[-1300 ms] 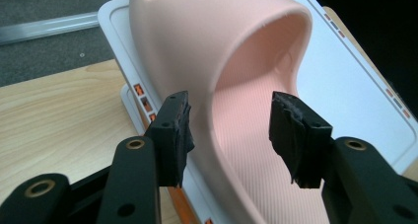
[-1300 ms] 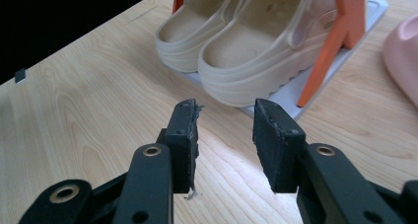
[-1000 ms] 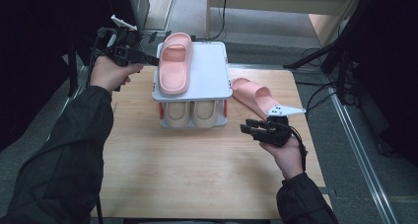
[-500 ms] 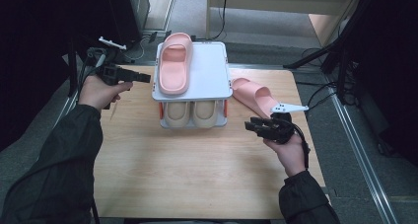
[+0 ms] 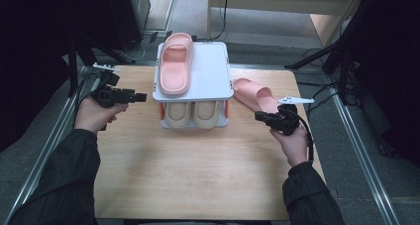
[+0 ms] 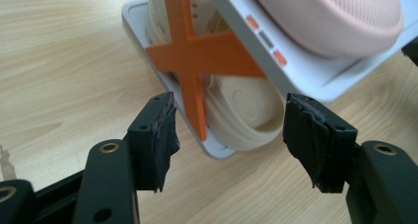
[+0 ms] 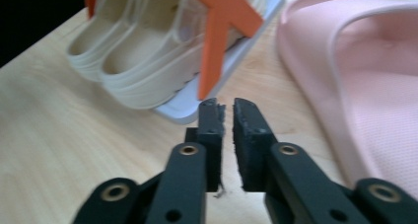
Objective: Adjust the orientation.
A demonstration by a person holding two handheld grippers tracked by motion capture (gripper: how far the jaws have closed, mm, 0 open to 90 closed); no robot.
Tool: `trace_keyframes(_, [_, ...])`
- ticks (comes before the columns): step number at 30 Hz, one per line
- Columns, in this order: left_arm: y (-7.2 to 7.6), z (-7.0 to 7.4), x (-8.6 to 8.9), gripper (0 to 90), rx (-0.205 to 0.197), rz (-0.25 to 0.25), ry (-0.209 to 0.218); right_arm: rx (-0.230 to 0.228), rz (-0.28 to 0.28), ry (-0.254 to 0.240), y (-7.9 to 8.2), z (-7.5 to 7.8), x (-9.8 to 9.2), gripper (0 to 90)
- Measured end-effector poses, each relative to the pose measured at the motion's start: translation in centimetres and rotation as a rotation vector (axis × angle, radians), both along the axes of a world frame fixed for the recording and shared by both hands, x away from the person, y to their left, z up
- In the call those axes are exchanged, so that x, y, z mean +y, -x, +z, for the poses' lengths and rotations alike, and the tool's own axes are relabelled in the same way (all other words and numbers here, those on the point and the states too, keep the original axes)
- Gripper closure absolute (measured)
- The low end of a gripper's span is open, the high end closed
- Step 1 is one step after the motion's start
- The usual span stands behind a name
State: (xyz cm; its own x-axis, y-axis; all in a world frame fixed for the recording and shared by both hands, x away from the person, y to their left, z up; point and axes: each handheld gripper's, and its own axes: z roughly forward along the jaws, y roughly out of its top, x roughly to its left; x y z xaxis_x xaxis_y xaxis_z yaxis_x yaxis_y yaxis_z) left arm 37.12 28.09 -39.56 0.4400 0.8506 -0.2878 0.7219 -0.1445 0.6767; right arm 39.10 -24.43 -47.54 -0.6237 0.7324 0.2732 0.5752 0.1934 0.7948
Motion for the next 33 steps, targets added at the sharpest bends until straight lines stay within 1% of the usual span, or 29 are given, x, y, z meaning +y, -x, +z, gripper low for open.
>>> trace_keyframes(2, [0.7, -0.4, 0.2, 37.3, -0.009, 0.009, -0.003, -0.001, -0.012, 0.019, -0.6, -0.3, -0.2, 89.5])
trace_keyframes(3, [1.1, -0.5, 0.3, 37.3, -0.021, 0.018, 0.000, 0.002, -0.019, 0.028, -0.9, -0.4, -0.3, 90.0])
trace_keyframes(4, [1.4, -0.7, 0.4, 37.3, -0.024, 0.020, 0.003, 0.007, -0.028, 0.038, -1.1, -0.6, -0.4, 90.0])
trace_keyframes(6, [1.9, -1.0, 0.5, 37.4, -0.025, 0.026, 0.016, 0.012, -0.038, 0.056, -1.8, -0.9, -0.6, 90.0])
trace_keyframes(7, [2.2, -1.1, 0.5, 37.4, -0.028, 0.031, 0.017, 0.016, -0.044, 0.060, -2.1, -1.1, -0.7, 90.0])
trace_keyframes(9, [2.7, -1.4, 0.5, 37.3, -0.029, 0.031, 0.008, 0.010, -0.056, 0.067, -2.6, -1.2, -1.0, 90.0])
trace_keyframes(12, [3.3, -1.9, 0.4, 37.3, -0.027, 0.031, 0.008, 0.008, -0.072, 0.077, -3.4, -1.5, -1.3, 90.0])
trace_keyframes(17, [4.4, -3.3, -0.3, 37.1, -0.019, 0.024, -0.010, 0.040, -0.101, 0.060, -4.8, -2.3, -2.0, 89.8])
trace_keyframes(21, [5.4, -4.3, -0.8, 37.3, -0.040, 0.047, -0.028, 0.054, -0.121, 0.076, -5.7, -2.9, -2.2, 88.5])
trace_keyframes(23, [5.9, -4.9, -0.8, 37.5, -0.036, 0.049, -0.010, 0.048, -0.130, 0.080, -6.2, -3.1, -2.3, 88.6])
trace_keyframes(24, [6.2, -5.1, -0.8, 37.4, -0.031, 0.050, -0.009, 0.049, -0.137, 0.078, -6.3, -3.2, -2.3, 88.7])
trace_keyframes(26, [6.6, -5.5, -0.8, 37.4, -0.027, 0.056, 0.007, 0.067, -0.136, 0.075, -6.9, -3.3, -2.2, 88.7])
trace_keyframes(27, [6.8, -5.7, -0.8, 37.4, -0.022, 0.056, 0.017, 0.062, -0.135, 0.076, -7.1, -3.3, -2.2, 88.8])
trace_keyframes(30, [7.6, -6.2, -0.9, 37.2, -0.020, 0.051, 0.014, 0.070, -0.136, 0.081, -7.7, -3.6, -1.8, 88.8])
trace_keyframes(31, [7.8, -6.4, -1.0, 37.2, -0.017, 0.046, 0.012, 0.079, -0.133, 0.085, -7.9, -3.6, -1.7, 88.8])
trace_keyframes(33, [8.3, -6.7, -1.0, 37.1, -0.021, 0.048, 0.013, 0.081, -0.134, 0.078, -8.0, -3.7, -1.6, 88.8])
